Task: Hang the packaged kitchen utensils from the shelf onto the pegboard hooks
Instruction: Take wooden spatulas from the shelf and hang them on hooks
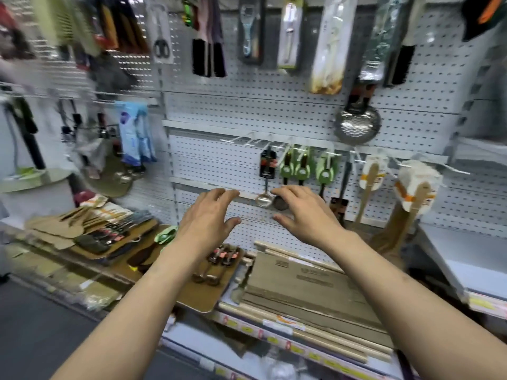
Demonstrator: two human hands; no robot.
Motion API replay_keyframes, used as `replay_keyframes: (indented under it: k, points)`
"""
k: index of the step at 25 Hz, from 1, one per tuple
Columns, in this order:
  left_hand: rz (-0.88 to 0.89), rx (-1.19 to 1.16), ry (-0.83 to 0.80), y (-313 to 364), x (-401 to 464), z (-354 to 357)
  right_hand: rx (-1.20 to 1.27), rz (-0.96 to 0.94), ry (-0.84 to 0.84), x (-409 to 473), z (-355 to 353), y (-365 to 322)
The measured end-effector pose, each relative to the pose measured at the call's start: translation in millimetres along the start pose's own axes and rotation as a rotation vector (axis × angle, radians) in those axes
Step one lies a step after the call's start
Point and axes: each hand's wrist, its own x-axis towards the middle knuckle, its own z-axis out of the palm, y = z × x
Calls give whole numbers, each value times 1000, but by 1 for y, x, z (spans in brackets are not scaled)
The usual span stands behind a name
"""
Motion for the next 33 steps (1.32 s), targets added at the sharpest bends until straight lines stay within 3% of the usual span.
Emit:
replay_keyframes:
  k: [15, 24, 33]
  points:
    - [-286, 149, -39, -454, -32, -119, 208, -179, -82, 285, 154, -395]
    - [-359, 157, -7, -665, 13, -141, 248, -246, -93, 462, 252, -520]
    - [-344, 107, -37, -882, 124, -127, 265, -189, -172, 664, 355, -606]
